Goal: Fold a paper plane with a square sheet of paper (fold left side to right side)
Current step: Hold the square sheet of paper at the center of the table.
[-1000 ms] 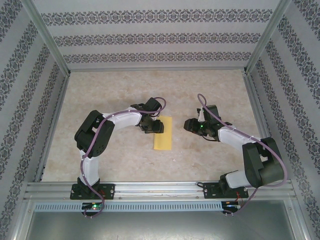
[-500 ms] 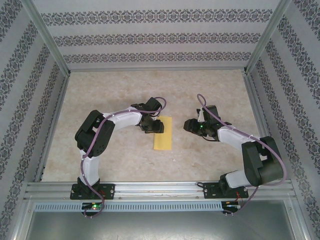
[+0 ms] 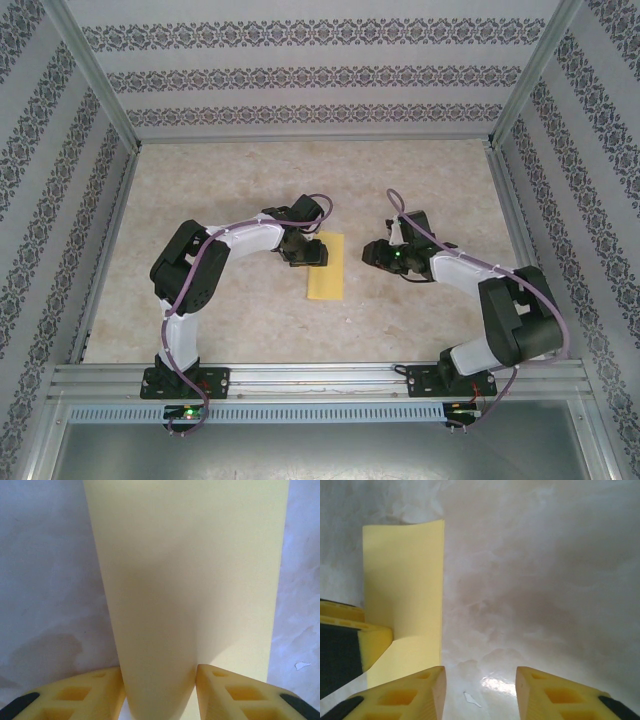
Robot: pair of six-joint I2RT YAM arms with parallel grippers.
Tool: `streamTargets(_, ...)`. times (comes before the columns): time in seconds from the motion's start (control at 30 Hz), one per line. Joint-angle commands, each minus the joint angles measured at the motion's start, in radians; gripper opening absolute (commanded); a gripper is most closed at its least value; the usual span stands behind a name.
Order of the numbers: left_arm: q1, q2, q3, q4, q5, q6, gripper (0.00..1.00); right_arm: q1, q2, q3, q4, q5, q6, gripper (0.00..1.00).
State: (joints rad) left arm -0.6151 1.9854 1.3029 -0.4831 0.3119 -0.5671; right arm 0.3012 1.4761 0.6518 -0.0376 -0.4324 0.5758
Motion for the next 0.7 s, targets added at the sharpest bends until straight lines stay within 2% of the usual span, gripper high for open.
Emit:
streamTargets(0.0,-0.035,0.112,-0.040,-0.008,-0.017,0.021,0.44,0.032,0.037,0.045,0.041,-0.071,0.019,0.35)
streamTargets(0.27,-0.035,0.113,-0.040,-0.008,-0.016,0.021,0.44,0.131,0.187,0.141,0.107,-0.141,0.069,0.01)
streamTargets(0.67,-0.035,0.116,-0.040,-0.007,-0.016,0.022,0.44,0.170,0.310,0.183,0.131,-0.136,0.098,0.00)
